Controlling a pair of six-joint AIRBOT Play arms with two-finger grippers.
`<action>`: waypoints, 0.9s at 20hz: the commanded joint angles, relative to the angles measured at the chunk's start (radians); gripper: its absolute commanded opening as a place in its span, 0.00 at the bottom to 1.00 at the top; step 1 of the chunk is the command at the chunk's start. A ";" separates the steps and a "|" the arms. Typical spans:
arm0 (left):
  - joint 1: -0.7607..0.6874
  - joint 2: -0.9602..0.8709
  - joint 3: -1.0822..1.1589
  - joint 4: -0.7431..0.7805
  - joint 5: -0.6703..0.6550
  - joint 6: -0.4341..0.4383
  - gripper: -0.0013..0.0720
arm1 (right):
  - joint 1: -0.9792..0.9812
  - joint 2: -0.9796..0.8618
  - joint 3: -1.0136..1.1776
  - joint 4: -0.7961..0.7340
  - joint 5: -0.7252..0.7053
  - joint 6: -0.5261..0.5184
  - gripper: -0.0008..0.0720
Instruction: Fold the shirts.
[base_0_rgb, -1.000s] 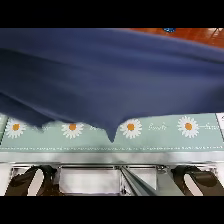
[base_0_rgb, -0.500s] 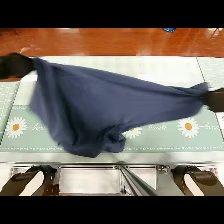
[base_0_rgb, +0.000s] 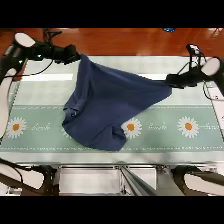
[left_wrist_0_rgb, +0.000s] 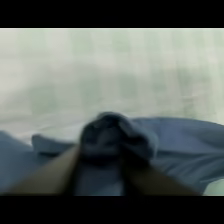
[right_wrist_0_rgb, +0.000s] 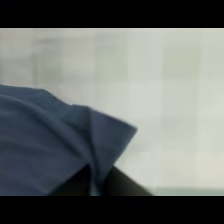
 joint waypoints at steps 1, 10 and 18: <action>0.005 -0.121 0.136 0.055 -0.149 -0.055 0.71 | -0.057 -0.229 0.170 0.163 -0.003 -0.007 0.51; 0.231 0.137 -0.190 0.309 -0.613 -0.164 0.71 | -0.376 -0.043 0.080 0.219 0.252 -0.093 0.51; 0.311 0.726 -1.112 0.279 -0.362 -0.153 0.71 | -0.401 0.336 -0.573 0.538 -0.047 -0.337 0.51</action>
